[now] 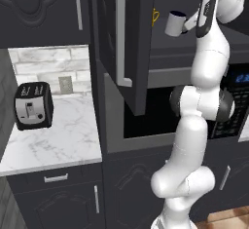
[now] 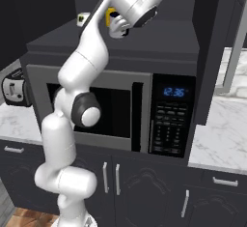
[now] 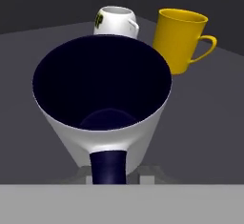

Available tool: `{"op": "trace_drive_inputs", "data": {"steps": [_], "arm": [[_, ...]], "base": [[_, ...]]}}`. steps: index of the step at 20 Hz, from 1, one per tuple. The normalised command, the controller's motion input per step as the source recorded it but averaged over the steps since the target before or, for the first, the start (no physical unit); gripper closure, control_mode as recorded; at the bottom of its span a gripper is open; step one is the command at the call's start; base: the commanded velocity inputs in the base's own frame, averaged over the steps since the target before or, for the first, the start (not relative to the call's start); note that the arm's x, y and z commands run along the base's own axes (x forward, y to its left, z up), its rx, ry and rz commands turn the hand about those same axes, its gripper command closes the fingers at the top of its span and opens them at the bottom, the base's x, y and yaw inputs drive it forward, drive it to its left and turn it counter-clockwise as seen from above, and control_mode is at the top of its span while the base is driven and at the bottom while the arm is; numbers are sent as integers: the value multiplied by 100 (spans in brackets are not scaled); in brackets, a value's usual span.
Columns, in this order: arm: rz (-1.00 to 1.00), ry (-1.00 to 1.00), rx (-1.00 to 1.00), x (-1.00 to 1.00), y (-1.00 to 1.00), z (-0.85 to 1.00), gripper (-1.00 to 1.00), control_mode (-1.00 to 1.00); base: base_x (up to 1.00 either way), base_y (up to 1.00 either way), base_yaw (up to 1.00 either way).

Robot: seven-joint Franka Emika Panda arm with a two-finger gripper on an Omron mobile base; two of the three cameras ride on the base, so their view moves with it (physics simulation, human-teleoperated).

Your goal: Pick the mug on the counter and place it in the cabinet with the handle facing the right, like the mugs already inside.

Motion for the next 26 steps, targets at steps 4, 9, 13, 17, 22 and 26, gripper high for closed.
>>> {"op": "trace_drive_inputs", "data": {"steps": [4, 9, 13, 17, 22, 26], "arm": [[6, 0, -3, -1, -1, -1, -100, -100], [4, -3, -2, -11, -4, 0, -100, -100], [2, -7, -2, -24, -4, 0, -100, -100], [2, -9, -1, -39, -1, 0, -100, -100], [1, -10, -2, -56, 0, -6, -100, -100], [0, -13, -1, -73, 0, -1, -100, -100]], "base": [[0, 0, 0], [0, 0, 0], [0, 0, 0], [0, 0, 0], [0, 0, 0], [0, 0, 0]]}}
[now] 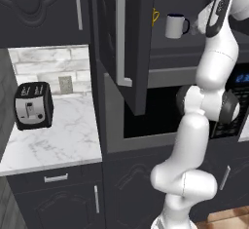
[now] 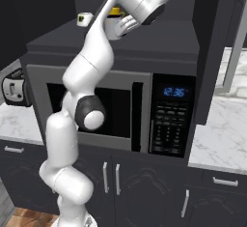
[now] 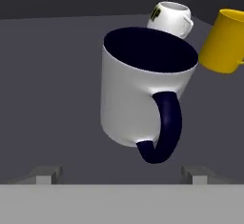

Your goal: Pick the mug on the counter and place it in the cabinet with the handle facing the right, like the mugs already inside.

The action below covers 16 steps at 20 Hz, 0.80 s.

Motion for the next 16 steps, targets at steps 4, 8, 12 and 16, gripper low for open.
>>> {"op": "trace_drive_inputs", "data": {"steps": [4, 8, 12, 16], "arm": [[0, -14, -1, -74, 0, -3, -100, -100], [0, -15, 0, -70, 0, -17, -100, -100], [0, -14, 0, -62, 0, -40, -100, -100], [0, -16, 0, -70, 0, -20, -100, -100]], "base": [[0, 0, 0], [0, 0, 0], [0, 0, 0], [0, 0, 0]]}}
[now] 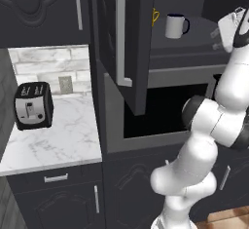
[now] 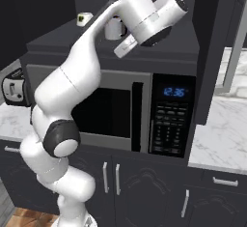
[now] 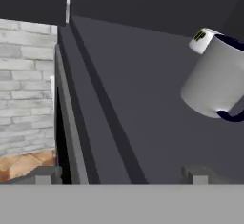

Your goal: Pick the mug on the counter and place it in the cabinet with the handle facing the right, like the mugs already inside.

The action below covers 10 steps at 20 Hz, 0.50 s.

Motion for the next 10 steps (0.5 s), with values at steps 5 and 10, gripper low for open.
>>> {"op": "trace_drive_inputs", "data": {"steps": [5, 10], "arm": [[0, -20, 0, -84, 5, 0, -100, -100], [0, -19, 0, -84, 26, 0, -100, -100]], "base": [[0, 0, 0], [0, 0, 0]]}}
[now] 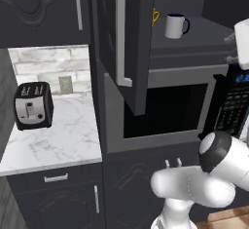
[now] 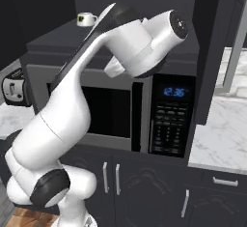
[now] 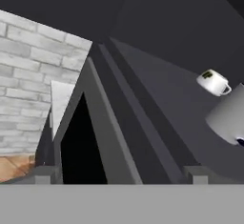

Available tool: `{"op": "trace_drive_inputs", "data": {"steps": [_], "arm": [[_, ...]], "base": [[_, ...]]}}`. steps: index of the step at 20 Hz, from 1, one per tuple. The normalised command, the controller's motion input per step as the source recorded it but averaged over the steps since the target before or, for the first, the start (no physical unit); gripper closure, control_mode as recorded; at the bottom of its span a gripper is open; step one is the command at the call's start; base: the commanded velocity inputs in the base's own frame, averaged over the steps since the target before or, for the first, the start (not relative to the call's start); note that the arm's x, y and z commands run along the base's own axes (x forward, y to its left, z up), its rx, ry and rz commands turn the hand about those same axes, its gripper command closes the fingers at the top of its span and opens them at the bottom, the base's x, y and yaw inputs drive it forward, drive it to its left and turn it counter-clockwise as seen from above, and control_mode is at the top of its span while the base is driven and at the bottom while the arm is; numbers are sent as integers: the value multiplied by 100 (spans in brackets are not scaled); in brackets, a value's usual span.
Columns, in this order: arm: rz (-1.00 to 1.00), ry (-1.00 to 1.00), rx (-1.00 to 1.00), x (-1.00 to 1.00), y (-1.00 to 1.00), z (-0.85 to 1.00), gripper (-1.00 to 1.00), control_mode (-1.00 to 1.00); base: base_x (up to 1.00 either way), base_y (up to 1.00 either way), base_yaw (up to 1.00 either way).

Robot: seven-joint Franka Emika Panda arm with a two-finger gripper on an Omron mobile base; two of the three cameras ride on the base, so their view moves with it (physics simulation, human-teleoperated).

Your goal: Pick the mug on the counter and place it in the cabinet with the handle facing the right, like the mugs already inside.

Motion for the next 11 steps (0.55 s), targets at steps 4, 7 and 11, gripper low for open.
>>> {"op": "trace_drive_inputs", "data": {"steps": [4, 7, 11], "arm": [[0, -18, 0, -81, 45, -1, -100, -100], [1, -19, -2, -88, 64, -6, -100, -100], [2, -19, -2, -88, 66, -12, -100, -100]], "base": [[0, 0, 0], [0, 0, 0], [0, 0, 0]]}}
